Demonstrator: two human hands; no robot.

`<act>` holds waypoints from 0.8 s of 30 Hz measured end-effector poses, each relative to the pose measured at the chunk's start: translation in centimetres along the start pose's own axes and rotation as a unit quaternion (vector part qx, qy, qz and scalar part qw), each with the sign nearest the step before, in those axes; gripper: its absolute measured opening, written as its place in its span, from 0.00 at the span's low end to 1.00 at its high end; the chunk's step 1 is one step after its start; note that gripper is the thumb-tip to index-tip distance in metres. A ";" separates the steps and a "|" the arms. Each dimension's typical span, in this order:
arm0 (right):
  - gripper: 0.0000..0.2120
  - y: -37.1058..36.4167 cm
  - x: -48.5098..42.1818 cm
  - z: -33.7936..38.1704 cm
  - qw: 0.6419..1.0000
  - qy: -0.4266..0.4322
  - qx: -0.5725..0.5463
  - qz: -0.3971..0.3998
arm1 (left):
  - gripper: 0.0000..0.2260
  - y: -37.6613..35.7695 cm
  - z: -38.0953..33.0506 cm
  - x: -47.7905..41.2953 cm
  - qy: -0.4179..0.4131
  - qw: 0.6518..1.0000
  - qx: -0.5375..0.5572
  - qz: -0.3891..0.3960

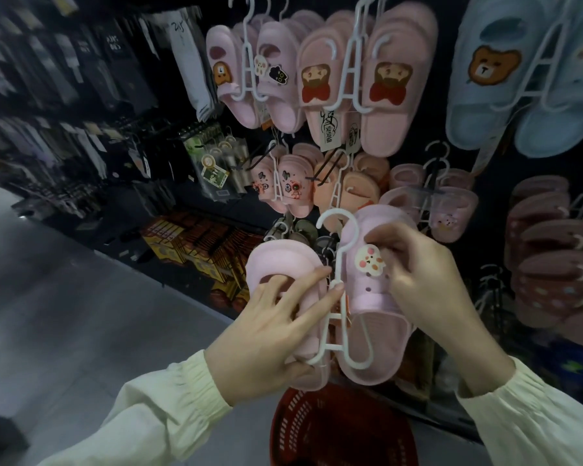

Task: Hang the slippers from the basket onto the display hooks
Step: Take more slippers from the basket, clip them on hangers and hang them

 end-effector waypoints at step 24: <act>0.25 -11.0 -7.7 8.1 0.978 0.097 0.117 0.139 | 0.47 2.7 18.2 1.4 0.030 0.990 0.010 -0.136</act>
Point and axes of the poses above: each hand's wrist, its own x-axis away from the middle knuckle, its own y-axis out of the back of the hand, z = x × y, the point moved 7 cm from there along -x, towards the middle knuckle, and after that the axes turned 6 degrees about -y, right-handed, at the moved point
